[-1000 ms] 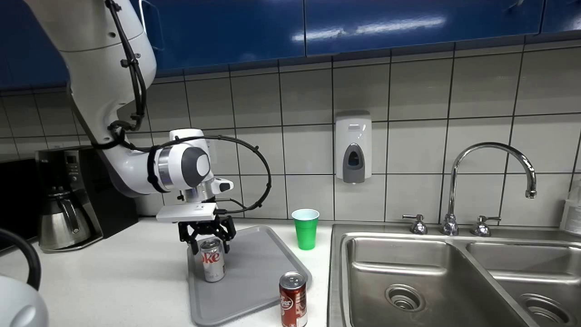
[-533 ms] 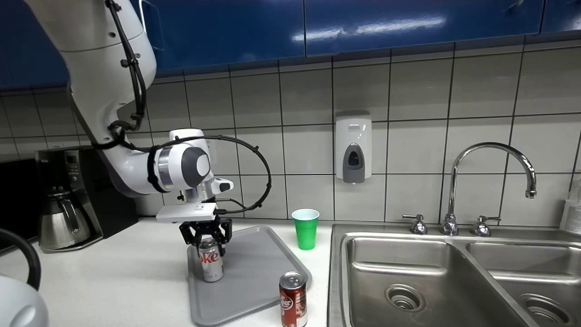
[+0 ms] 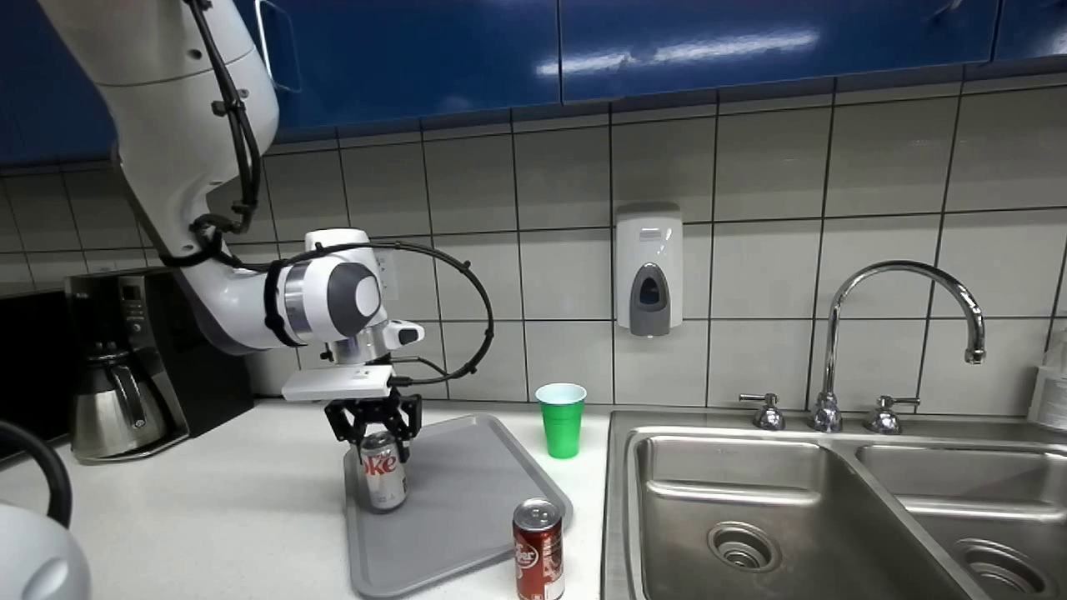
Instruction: Remove the cans from the tray and put them on the countertop
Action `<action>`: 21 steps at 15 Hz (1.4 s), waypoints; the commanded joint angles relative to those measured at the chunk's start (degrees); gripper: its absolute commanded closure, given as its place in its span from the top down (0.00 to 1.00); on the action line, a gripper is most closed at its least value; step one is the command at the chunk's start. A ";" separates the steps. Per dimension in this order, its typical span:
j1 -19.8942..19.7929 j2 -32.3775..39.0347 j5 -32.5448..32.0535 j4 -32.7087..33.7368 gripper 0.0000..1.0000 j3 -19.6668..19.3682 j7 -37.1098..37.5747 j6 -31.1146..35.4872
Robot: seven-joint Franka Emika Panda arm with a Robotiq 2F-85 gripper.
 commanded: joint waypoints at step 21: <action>5.16 -10.48 3.93 -4.44 0.38 6.61 -0.63 -4.31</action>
